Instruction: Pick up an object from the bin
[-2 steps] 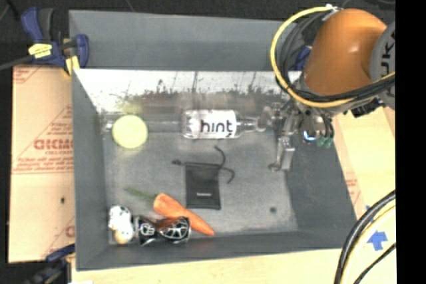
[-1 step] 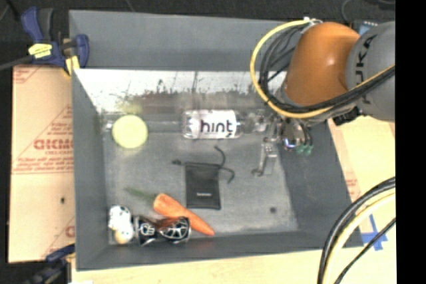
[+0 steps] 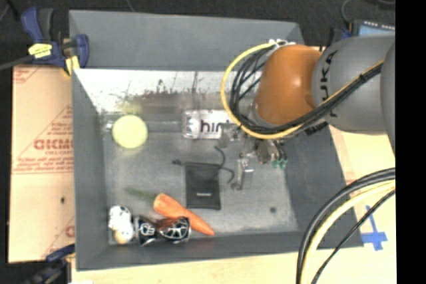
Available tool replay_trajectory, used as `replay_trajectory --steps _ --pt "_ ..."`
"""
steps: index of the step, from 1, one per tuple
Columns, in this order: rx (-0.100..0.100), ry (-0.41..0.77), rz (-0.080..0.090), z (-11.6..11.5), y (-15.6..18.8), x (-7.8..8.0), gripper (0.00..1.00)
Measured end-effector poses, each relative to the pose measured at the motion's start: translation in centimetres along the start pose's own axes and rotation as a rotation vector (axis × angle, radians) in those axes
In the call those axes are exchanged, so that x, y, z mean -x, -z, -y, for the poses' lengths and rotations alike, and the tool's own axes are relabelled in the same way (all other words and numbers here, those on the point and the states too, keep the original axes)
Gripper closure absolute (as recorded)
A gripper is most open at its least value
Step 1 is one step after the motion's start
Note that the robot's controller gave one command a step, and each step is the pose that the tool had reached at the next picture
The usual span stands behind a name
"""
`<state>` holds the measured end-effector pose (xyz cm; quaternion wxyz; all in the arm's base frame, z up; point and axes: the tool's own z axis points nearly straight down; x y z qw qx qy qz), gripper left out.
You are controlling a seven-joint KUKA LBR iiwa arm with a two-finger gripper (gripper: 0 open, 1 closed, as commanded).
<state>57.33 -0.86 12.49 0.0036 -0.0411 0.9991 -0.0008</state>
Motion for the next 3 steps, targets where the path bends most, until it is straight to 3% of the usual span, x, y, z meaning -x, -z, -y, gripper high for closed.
replay_trajectory --steps 1,2,3 --pt "-0.001 0.048 0.007 -2.7 -4.1 -1.0 0.0" --pt "-0.001 0.035 0.006 -3.4 -5.0 -1.2 0.0" --pt "-0.003 0.134 0.011 -1.8 -5.4 -0.6 1.0"
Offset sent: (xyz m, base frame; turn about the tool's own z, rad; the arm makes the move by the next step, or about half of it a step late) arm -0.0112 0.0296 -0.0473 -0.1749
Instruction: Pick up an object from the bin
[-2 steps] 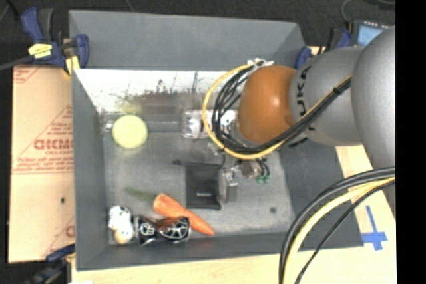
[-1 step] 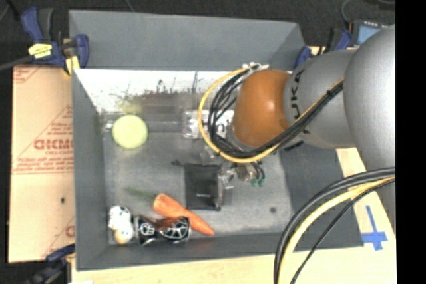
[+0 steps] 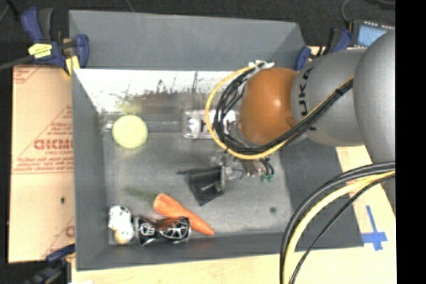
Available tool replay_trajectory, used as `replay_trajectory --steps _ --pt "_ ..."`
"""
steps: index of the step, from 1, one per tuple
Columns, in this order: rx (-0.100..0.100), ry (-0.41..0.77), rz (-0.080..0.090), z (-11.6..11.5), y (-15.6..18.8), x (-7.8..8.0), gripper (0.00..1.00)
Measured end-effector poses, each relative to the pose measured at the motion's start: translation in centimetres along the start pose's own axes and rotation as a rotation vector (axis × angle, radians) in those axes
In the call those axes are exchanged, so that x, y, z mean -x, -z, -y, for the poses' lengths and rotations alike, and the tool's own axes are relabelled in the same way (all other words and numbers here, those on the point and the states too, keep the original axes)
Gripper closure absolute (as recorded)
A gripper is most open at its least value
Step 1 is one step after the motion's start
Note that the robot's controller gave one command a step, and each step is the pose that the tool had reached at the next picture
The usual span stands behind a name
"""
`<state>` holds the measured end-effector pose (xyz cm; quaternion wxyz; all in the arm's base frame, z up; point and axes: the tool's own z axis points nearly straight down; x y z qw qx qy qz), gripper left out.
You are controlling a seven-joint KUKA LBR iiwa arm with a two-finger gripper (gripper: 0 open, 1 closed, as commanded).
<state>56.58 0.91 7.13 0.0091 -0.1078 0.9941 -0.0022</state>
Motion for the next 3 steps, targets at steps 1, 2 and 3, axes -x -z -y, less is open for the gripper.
replay_trajectory --steps 1,2,3 --pt "0.0 0.001 0.0 0.0 0.0 0.0 1.0" --pt "0.001 0.015 -0.008 0.0 3.9 0.8 1.0" --pt "0.0 0.007 -0.001 0.3 10.2 1.4 1.0"
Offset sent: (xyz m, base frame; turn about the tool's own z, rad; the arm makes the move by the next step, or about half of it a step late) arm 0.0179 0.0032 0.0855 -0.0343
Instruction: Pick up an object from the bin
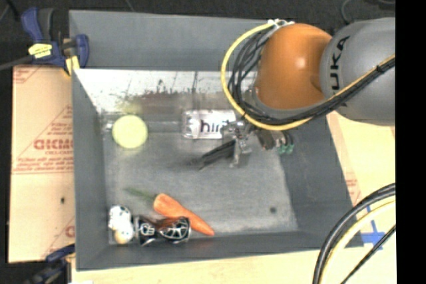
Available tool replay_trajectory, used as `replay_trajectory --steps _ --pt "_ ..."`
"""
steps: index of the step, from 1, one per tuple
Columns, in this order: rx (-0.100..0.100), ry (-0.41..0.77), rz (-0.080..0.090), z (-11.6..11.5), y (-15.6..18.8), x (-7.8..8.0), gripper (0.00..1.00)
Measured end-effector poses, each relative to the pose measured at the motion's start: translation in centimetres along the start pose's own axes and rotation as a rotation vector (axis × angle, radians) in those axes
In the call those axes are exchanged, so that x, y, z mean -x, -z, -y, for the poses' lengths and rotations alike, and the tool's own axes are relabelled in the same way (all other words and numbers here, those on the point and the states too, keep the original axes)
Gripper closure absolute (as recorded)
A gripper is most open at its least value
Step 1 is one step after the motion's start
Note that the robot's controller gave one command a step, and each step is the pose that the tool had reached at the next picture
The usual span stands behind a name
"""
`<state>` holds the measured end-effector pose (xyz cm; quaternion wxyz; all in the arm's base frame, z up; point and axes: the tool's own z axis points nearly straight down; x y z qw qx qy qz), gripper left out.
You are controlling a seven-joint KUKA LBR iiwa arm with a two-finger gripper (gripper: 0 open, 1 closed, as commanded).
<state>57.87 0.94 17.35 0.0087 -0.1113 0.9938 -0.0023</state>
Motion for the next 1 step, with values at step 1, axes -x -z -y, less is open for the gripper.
replay_trajectory --steps 1 --pt "0.0 0.004 -0.002 -0.26 5.33 0.25 1.0"
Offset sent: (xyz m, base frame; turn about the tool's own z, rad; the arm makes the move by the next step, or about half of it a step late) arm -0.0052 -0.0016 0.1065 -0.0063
